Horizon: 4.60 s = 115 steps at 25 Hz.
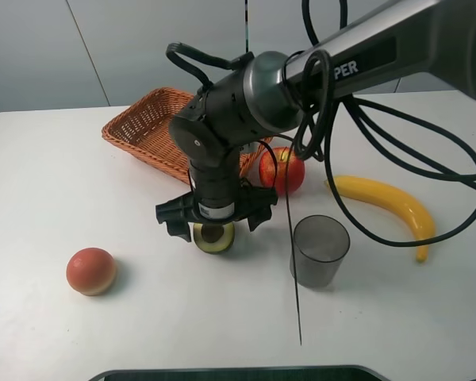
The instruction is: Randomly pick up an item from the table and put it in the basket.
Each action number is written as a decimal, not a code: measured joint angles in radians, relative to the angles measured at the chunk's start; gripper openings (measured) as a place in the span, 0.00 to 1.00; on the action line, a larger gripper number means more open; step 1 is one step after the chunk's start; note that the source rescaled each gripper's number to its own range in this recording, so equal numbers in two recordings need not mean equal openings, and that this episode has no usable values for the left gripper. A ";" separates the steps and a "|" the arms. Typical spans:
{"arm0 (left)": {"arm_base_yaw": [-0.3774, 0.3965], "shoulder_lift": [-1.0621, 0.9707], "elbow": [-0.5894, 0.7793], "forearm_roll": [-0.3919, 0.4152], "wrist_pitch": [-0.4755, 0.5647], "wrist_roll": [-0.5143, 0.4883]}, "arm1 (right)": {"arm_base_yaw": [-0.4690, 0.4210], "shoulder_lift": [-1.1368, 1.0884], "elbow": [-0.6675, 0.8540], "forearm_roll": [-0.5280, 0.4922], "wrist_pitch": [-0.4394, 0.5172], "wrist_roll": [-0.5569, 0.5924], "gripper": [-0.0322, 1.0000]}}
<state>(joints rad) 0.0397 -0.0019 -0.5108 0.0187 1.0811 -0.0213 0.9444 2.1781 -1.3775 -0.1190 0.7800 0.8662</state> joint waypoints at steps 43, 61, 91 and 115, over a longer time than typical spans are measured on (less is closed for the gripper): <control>0.000 0.000 0.000 0.000 0.000 0.000 | 0.010 -0.094 -0.045 0.065 0.235 -0.292 0.03; 0.000 0.000 0.000 0.000 0.000 0.000 | -0.113 -0.138 -0.285 0.020 0.100 -0.469 0.03; 0.000 0.000 0.000 0.000 0.000 0.000 | -0.157 0.062 -0.285 -0.181 -0.241 -0.456 0.93; 0.000 0.000 0.000 0.000 0.000 0.006 | -0.333 -0.353 -0.014 0.038 0.081 -0.469 0.98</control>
<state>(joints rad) 0.0397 -0.0019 -0.5108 0.0187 1.0811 -0.0156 0.6119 1.8252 -1.3918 -0.0815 0.8608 0.3972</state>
